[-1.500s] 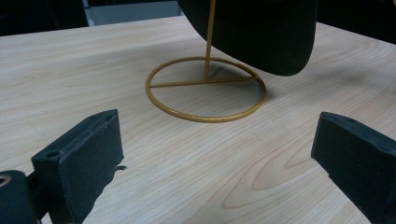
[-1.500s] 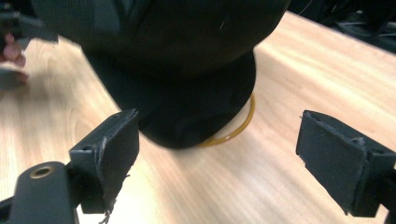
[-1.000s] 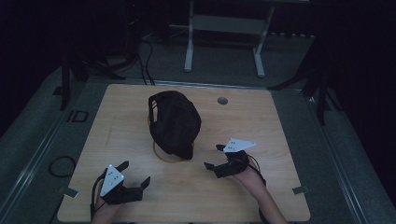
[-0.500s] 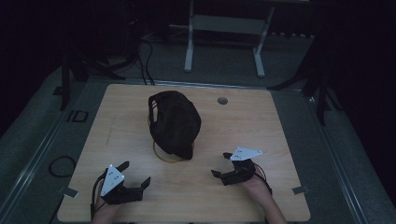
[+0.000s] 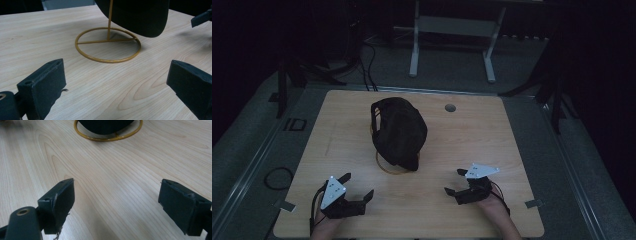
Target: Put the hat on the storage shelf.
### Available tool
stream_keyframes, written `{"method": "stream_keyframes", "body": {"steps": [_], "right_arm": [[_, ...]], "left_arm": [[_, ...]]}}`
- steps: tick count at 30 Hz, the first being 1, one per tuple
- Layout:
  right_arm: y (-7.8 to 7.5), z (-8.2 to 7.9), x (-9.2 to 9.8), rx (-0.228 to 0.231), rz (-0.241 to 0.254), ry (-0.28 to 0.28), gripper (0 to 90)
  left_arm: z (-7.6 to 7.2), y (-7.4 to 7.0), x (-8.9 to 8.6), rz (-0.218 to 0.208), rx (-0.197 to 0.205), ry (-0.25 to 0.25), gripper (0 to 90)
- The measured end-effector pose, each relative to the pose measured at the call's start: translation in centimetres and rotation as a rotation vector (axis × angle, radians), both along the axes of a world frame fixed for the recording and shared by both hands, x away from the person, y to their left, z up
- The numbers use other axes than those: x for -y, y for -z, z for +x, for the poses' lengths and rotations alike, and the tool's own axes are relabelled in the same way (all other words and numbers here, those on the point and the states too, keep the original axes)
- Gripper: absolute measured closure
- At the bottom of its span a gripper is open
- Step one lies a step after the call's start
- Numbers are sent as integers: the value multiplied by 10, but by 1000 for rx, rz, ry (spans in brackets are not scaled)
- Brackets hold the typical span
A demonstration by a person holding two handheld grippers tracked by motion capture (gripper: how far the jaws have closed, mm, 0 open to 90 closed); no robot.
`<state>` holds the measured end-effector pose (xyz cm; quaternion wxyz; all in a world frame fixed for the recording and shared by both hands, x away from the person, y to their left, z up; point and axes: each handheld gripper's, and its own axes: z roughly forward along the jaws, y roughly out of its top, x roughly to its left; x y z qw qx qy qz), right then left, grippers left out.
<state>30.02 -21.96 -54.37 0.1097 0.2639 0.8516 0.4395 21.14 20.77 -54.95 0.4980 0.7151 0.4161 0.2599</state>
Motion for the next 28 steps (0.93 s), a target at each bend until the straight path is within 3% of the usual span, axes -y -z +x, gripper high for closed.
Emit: {"method": "stream_keyframes", "body": {"steps": [15,28], "right_arm": [[6,-9,32,4,22,73,135],[8,-8,35,5,22,72,137]], "left_arm": [[0,1,0,7,2,-1,27],[-1,2,1,7,-2,1,27]]}}
